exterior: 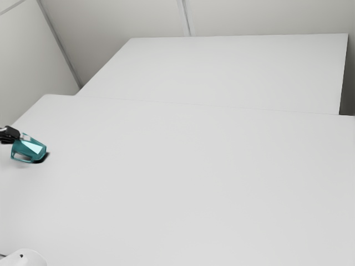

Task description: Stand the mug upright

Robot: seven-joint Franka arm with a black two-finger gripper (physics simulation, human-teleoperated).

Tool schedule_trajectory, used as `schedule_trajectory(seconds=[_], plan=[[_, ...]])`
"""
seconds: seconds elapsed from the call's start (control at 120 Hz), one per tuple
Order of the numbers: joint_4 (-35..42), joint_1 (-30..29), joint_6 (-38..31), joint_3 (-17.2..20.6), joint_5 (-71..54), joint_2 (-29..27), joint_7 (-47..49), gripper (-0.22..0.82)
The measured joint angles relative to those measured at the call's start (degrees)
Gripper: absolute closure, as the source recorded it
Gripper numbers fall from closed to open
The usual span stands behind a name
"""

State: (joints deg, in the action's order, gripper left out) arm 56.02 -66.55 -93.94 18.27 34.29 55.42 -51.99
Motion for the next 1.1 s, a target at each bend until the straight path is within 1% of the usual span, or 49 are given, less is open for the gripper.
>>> schedule_trajectory(seconds=[0.05,0.092,0.2,0.392,0.575,0.733,0.792,0.842,0.908,1.017,1.1], plan=[[0.07,0.18,0.13,0.12,0.31,-0.04,0.08,0.75],[0.13,0.36,0.23,0.16,0.49,-0.18,0.14,0.73],[0.26,0.71,0.43,0.21,0.76,-0.68,0.38,0.76],[1.59,2.25,0.67,0.16,0.26,-3.97,1.11,0.78],[3.39,7.47,0.78,0.07,-4.48,-10.29,2.54,0.79],[10.93,13.37,0.51,-0.54,-9.57,-20.20,4.53,0.79],[15.16,15.40,-0.30,-0.77,-11.17,-23.85,5.37,0.79],[17.83,18.55,-1.14,-2.56,-12.41,-26.32,6.15,0.79],[22.12,23.82,-2.81,-6.35,-13.45,-29.72,7.17,0.79],[31.60,33.50,-7.02,-13.26,-14.71,-37.01,8.80,0.79],[37.23,40.67,-10.58,-15.80,-17.24,-41.27,10.63,0.79]])
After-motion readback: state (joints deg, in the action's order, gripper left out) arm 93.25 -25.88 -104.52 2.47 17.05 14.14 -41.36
